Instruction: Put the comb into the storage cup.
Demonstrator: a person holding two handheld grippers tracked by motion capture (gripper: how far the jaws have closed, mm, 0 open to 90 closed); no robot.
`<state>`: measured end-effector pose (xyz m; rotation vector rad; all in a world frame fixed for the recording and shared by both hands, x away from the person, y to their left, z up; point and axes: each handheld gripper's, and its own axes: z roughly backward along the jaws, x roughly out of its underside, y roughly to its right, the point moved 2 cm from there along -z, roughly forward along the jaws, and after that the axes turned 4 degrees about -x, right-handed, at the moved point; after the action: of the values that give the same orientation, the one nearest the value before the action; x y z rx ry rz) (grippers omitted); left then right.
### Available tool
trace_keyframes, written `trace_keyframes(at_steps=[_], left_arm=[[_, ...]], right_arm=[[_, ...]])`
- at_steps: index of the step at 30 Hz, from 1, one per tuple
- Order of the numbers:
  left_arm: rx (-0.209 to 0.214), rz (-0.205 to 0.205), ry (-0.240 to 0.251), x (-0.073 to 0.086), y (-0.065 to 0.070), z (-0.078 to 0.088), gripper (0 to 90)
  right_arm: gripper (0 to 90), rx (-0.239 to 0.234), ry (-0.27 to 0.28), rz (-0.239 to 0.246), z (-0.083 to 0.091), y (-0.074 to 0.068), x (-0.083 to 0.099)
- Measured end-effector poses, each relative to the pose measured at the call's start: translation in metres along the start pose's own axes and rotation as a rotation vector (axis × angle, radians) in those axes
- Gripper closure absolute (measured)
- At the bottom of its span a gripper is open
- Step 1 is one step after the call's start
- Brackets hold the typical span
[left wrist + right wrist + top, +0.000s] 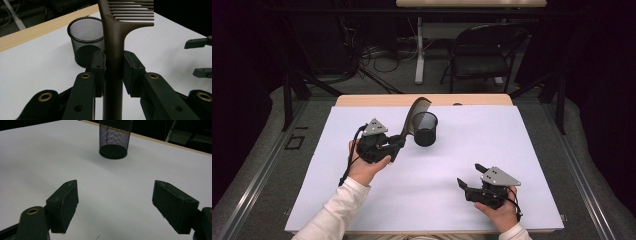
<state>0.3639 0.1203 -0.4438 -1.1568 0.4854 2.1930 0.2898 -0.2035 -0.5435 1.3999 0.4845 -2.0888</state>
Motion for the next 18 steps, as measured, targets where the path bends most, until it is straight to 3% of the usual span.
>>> trace_keyframes(at_steps=[10, 18], left_arm=[[0.019, 0.05, 0.053, 0.0049, -0.0021, 0.0026, 72.5], [0.009, 0.068, 0.081, 0.0102, 0.0012, 0.0012, 72.5]], right_arm=[[20.8, -0.002, -0.001, -0.004, -0.001, -0.0004, 0.0001], [20.8, -0.001, -0.005, -0.006, -0.0017, -0.0005, 0.0004]])
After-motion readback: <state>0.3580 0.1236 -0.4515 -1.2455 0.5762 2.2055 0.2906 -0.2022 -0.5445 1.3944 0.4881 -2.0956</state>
